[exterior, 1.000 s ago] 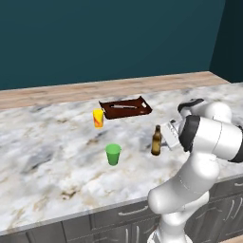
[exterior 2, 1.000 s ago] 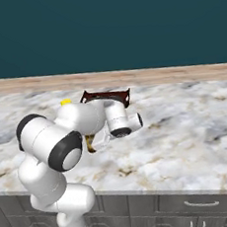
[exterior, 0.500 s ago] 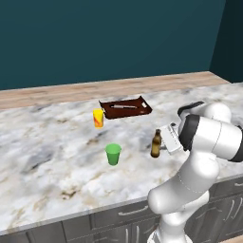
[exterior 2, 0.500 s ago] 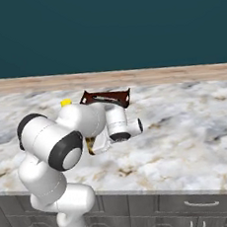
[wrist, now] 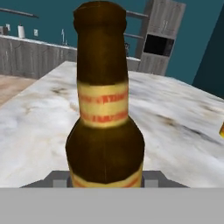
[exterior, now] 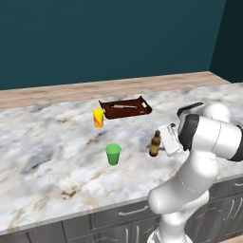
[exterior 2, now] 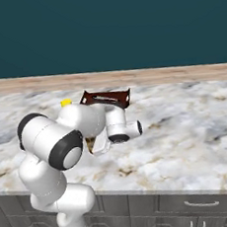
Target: Place the drinks on the dining counter in a tight cluster.
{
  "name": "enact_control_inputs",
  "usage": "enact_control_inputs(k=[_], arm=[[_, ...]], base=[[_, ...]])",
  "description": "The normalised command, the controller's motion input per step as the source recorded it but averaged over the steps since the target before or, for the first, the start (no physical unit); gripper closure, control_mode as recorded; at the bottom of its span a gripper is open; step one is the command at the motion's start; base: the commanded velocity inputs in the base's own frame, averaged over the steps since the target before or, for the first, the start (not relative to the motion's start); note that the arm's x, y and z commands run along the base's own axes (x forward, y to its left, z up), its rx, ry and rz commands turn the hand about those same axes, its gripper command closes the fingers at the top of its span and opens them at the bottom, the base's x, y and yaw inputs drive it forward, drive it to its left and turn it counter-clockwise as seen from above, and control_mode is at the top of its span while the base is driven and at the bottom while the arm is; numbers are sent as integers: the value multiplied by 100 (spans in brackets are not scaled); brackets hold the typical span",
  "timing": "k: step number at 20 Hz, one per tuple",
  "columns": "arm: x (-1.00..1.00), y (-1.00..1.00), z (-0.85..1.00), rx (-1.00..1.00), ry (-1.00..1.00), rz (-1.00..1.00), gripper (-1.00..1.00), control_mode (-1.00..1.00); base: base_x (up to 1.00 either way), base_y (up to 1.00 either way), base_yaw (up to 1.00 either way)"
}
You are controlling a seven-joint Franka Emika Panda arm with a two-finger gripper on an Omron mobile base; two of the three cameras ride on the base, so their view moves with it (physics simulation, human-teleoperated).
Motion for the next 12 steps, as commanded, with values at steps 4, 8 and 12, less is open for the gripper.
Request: enact_control_inputs(k=[4, 8, 12], arm=[[26, 5, 0, 0, 2, -1, 100, -100], [28, 2, -8, 0, 8, -1, 100, -100], [24, 0, -33, 0, 5, 0, 100, -100]], base=[[0, 0, 0], [0, 0, 0], [0, 0, 0]])
